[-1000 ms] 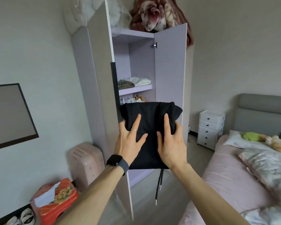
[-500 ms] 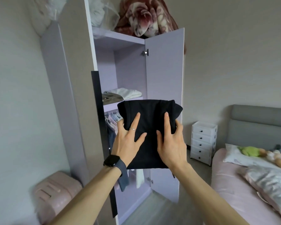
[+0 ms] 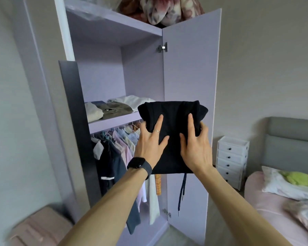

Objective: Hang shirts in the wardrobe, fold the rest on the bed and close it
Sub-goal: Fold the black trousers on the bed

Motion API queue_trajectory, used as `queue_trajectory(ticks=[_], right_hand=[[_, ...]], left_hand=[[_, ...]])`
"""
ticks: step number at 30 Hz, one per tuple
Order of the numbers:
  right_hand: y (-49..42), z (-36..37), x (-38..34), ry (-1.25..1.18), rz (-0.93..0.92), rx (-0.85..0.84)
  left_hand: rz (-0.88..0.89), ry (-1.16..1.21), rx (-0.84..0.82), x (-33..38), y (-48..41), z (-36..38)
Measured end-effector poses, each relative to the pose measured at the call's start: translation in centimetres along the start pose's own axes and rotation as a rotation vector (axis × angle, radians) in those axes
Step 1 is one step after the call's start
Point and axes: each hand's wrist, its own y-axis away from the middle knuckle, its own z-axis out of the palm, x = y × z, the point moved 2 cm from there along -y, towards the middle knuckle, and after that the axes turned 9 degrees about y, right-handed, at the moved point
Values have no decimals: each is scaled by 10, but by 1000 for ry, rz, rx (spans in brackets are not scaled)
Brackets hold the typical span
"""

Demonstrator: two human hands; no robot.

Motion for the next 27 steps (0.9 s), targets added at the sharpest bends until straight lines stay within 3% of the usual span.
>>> queue_trajectory(ticks=[14,20,27], right_hand=[[-241,227,32,-257,-225,-14],[-331,274,-13,-334,-320,38],[-400,344,-111,-409,-460,76]], left_hand=[[-92,-206,162,-125,-236,106],[-98,-298,267,-160,-315,78],[-103,-378,410,-255,-377,25]])
